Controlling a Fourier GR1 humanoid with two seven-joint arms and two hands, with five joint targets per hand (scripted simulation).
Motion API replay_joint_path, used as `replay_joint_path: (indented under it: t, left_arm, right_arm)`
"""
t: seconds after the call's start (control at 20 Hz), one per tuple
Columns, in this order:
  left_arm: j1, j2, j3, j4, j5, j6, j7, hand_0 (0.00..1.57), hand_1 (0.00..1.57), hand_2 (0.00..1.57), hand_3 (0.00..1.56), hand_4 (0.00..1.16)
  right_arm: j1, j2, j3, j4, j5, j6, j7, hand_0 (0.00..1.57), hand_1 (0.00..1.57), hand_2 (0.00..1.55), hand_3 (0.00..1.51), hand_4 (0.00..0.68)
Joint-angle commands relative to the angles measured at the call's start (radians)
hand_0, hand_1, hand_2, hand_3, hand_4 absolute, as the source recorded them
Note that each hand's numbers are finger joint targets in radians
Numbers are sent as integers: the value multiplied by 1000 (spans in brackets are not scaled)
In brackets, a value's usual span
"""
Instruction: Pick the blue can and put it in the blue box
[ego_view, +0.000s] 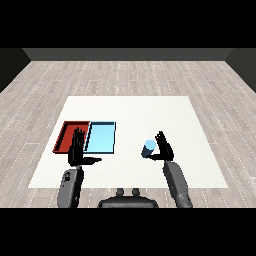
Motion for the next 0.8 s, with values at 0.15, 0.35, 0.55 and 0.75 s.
replay_joint_path:
  t: [0.15,0.35,0.55,0.75]
  left_arm:
    - [-26,11,19,63,-2,-14,-50,0,0,0,0,0]
    - [43,18,0,-120,13,4,71,0,0,0,0,0]
    - [29,-12,-17,-105,-9,38,70,0,0,0,0,0]
    - [8,58,65,37,46,-68,-23,0,0,0,0,0]
  right_arm:
    - [-31,6,14,51,22,-3,-20,0,0,0,0,0]
    - [-103,-1,-16,131,7,-2,-9,0,0,0,0,0]
    - [-51,17,46,27,-14,-42,22,0,0,0,0,0]
    - [-62,17,108,99,-40,-71,-40,0,0,0,0,0]
